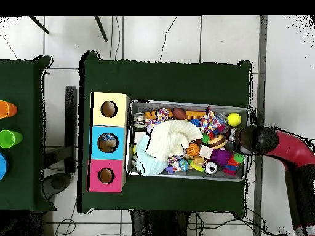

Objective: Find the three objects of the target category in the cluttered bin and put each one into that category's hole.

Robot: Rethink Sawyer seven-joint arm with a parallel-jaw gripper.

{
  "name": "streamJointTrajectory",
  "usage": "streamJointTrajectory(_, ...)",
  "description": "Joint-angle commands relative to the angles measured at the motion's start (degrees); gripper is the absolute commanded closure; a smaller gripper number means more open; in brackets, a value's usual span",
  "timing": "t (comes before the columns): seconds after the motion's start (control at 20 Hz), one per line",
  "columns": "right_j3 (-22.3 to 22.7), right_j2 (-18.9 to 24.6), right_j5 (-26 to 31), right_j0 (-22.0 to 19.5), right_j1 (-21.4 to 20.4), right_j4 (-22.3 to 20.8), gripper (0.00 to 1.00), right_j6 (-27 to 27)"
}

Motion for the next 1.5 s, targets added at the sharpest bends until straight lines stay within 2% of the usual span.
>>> streamJointTrajectory(0.05, 1.0, 1.5, -9.9, -0.5, 5.7, -7.6, 0.00, -13.1)
streamJointTrajectory(0.1, 1.5, 2.6, -10.7, -1.7, 6.1, -7.0, 1.00, -14.2)
streamJointTrajectory(0.3, 2.1, 0.0, -13.8, 0.7, 4.5, -9.7, 1.00, -9.3)
streamJointTrajectory(0.45, 2.1, -0.1, -12.6, 0.7, 4.6, -8.8, 1.00, -9.1)
streamJointTrajectory(0.8, 2.0, 0.4, -14.0, -0.2, 5.9, -9.1, 1.00, -9.2)
streamJointTrajectory(1.05, 2.3, -0.8, -15.8, 0.4, 6.0, -9.3, 1.00, -5.7)
streamJointTrajectory(1.15, 2.1, -0.2, -15.4, 0.2, 6.1, -9.9, 1.00, -8.3)
streamJointTrajectory(1.2, 2.2, 0.7, -15.2, -0.5, 6.3, -9.8, 0.00, -9.6)
streamJointTrajectory(1.5, 1.9, 0.0, -15.2, 0.1, 6.4, -9.6, 0.00, -7.8)
